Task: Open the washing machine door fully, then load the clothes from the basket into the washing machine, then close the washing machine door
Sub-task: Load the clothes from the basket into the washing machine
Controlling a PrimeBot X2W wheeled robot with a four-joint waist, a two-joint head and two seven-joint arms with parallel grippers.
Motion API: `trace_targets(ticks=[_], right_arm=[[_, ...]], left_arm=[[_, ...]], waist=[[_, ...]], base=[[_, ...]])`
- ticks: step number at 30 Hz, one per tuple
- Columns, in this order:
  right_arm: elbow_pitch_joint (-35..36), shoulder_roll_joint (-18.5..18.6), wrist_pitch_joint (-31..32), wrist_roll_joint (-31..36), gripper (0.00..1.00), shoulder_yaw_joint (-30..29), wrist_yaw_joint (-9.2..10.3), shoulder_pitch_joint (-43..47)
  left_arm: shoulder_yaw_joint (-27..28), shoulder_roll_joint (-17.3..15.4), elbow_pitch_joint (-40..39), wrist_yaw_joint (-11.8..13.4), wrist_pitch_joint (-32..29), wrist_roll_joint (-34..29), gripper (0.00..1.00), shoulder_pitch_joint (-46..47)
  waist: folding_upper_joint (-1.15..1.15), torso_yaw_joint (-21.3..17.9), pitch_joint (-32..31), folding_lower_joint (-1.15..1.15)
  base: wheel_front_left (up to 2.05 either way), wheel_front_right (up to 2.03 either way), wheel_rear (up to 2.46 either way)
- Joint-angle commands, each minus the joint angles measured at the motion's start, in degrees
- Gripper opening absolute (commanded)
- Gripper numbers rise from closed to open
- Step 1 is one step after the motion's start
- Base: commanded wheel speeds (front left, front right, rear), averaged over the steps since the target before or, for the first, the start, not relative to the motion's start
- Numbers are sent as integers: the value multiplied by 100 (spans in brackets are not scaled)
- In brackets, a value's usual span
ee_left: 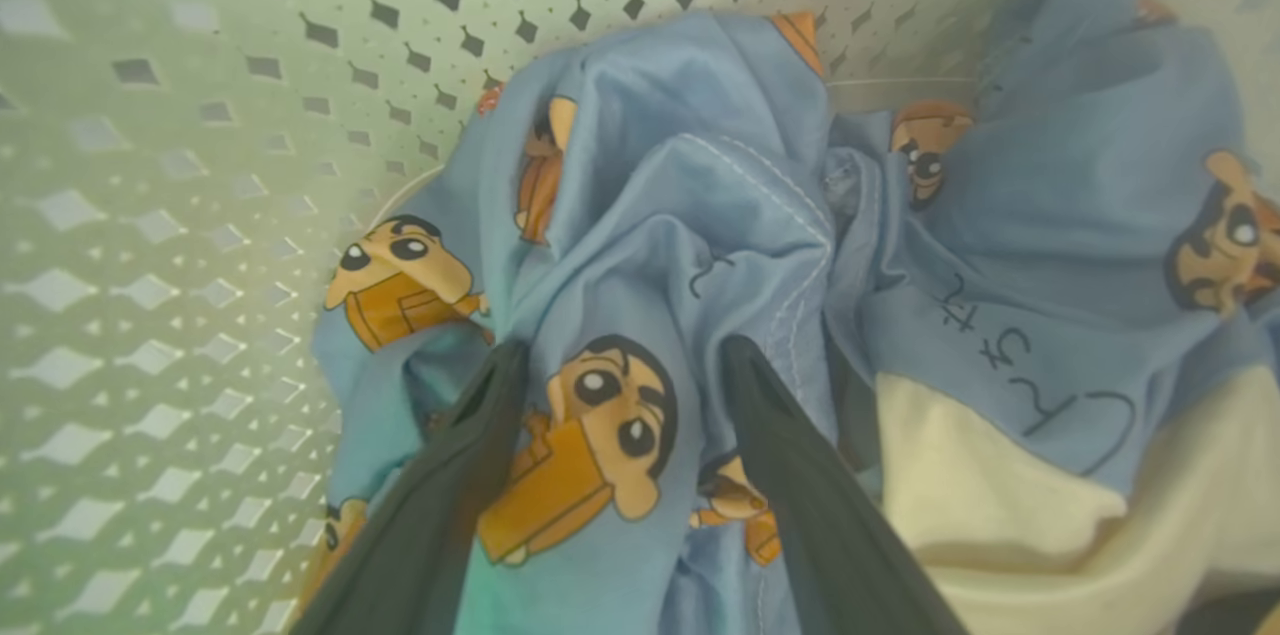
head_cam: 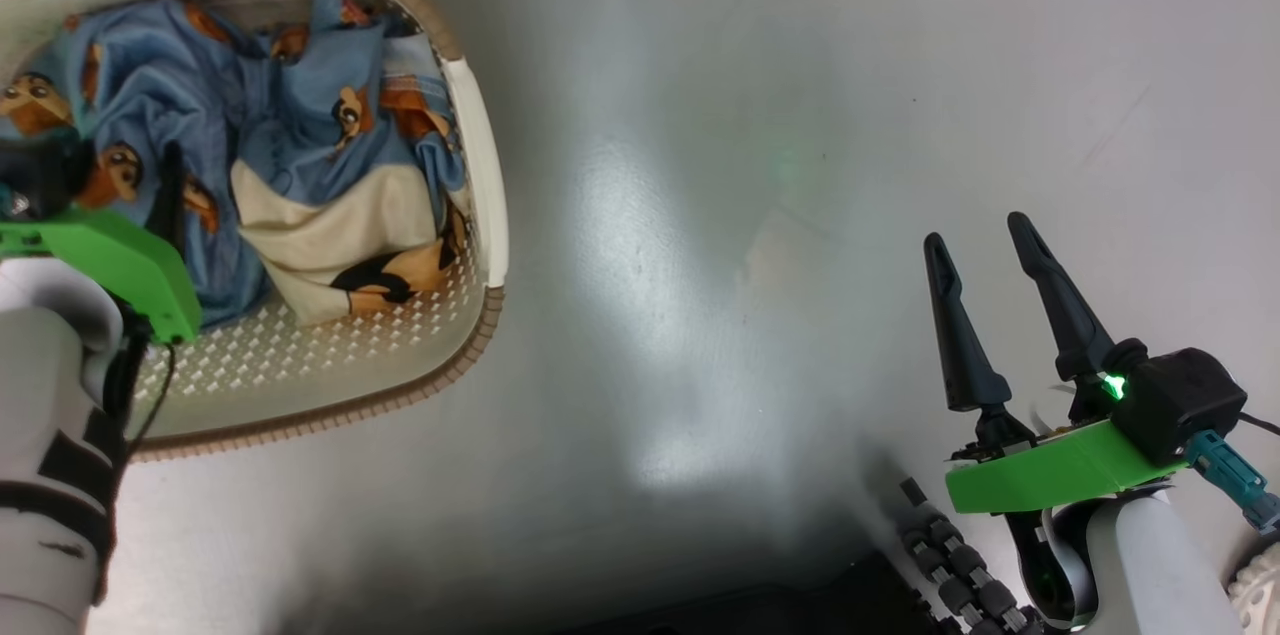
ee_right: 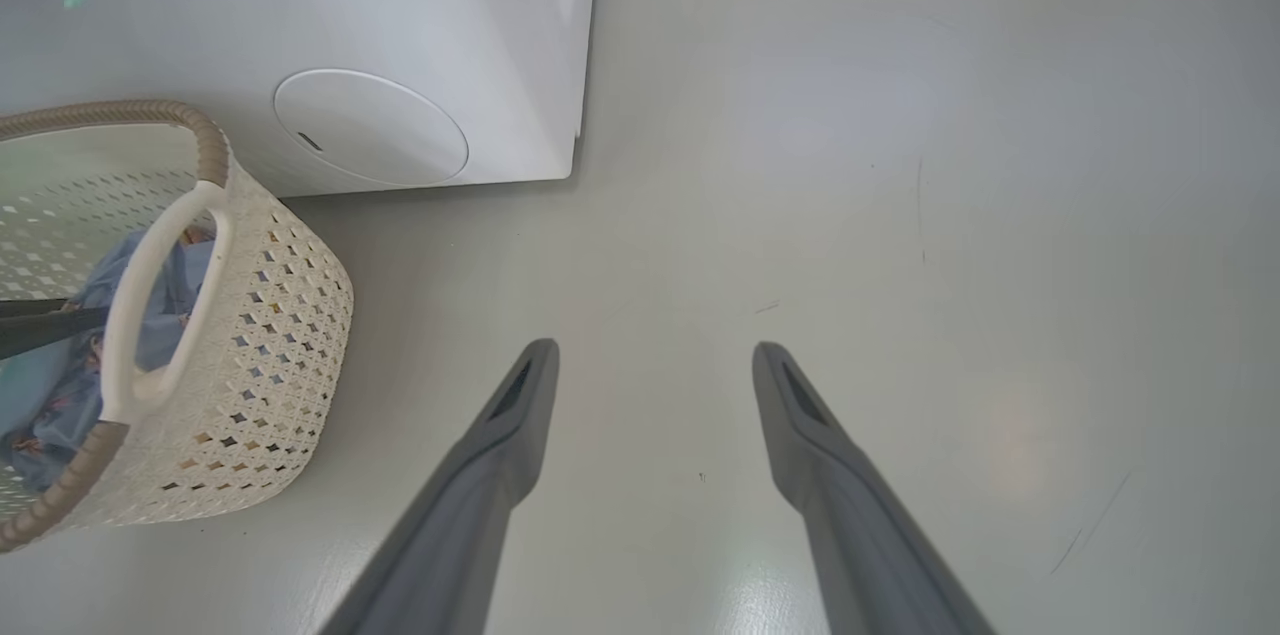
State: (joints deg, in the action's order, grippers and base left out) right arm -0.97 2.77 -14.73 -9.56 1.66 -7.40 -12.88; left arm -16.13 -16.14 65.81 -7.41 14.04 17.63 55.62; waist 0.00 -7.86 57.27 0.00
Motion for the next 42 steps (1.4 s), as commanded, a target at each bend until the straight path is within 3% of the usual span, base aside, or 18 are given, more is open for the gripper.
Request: trace_targets(ticks=[1, 11, 18, 19, 20, 33, 42], right_arm=[[105, 10, -27, -32, 100, 155, -9, 291], [143, 10, -27, -111, 100, 216, -9, 328], [152, 10, -27, -138, 100, 204, -9, 340], [152, 10, -27, -139, 100, 194, -9, 331], [155, 10, -27, -146, 100, 188, -9, 321], [49, 10, -27, -57, 100, 0, -9, 192], [-102, 10, -27, 54, 100, -197, -9, 106]], left_arm=[[59, -300, 65, -7, -24, -39, 100, -55], [-244, -353, 506, 214, -342, -278, 100, 225], [-391, -249, 605, 212, -402, -317, 100, 330], [-409, -222, 616, 197, -414, -312, 59, 329], [-431, -210, 630, 181, -429, -311, 0, 320], [-372, 61, 643, 45, -63, 62, 0, -223], [-116, 257, -132, 19, 92, 369, 0, -817]], waist=[[0, -36, 31, 0], [0, -156, 82, 0], [0, -202, 56, 0], [0, -201, 39, 0], [0, -204, 8, 0], [0, -52, -837, 0], [0, 285, -1577, 0]], base=[[0, 0, 0], [0, 0, 0], [0, 0, 0], [0, 0, 0], [0, 0, 0], [0, 0, 0], [0, 0, 0]])
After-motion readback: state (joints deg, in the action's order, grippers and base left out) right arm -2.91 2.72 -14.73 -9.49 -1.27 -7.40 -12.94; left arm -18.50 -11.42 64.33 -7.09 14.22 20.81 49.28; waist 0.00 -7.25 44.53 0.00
